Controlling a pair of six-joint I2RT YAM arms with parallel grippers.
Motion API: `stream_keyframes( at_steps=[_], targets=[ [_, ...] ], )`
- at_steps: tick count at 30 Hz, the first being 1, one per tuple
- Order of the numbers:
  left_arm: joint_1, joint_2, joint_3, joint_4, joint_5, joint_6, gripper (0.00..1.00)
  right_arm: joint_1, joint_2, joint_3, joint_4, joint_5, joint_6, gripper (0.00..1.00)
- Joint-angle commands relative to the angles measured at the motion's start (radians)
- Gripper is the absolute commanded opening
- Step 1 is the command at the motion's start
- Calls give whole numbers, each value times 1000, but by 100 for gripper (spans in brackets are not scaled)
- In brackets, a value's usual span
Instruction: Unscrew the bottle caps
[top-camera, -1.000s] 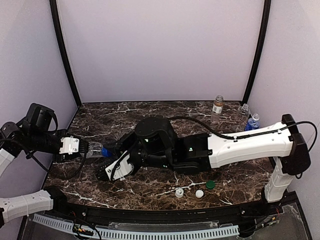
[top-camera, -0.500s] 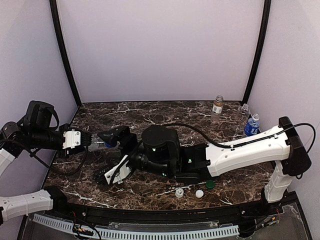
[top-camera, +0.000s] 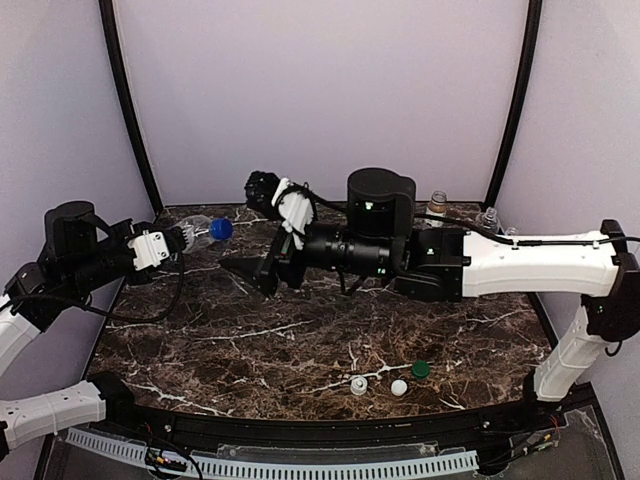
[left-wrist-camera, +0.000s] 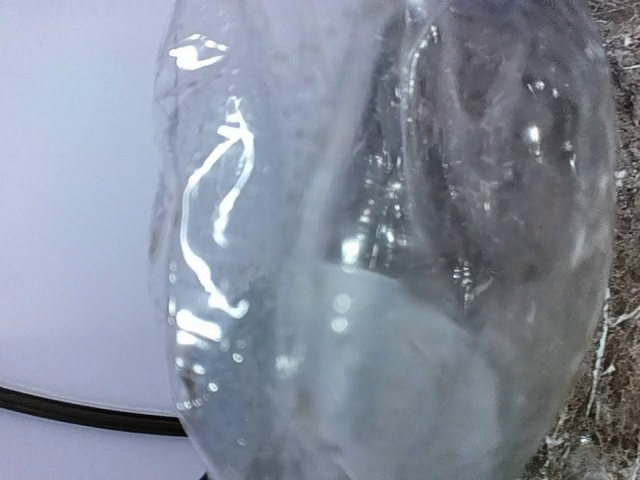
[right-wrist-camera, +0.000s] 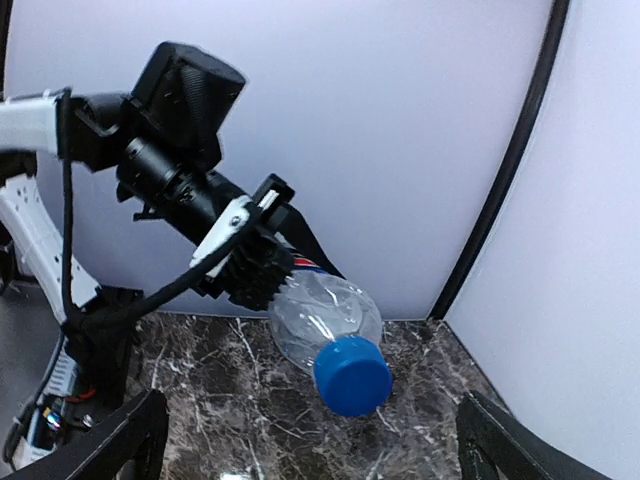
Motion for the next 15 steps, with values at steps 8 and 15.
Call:
stream_keyframes(
  at_steps=[8,15],
  targets=[
    [-26,-31,-117,350,-219,238,34,-179,127,123,61,-316,1003,89],
    [-43,-14,-138,399,-251,297,34,-180,194,173,73,-309,1070,81]
  ],
)
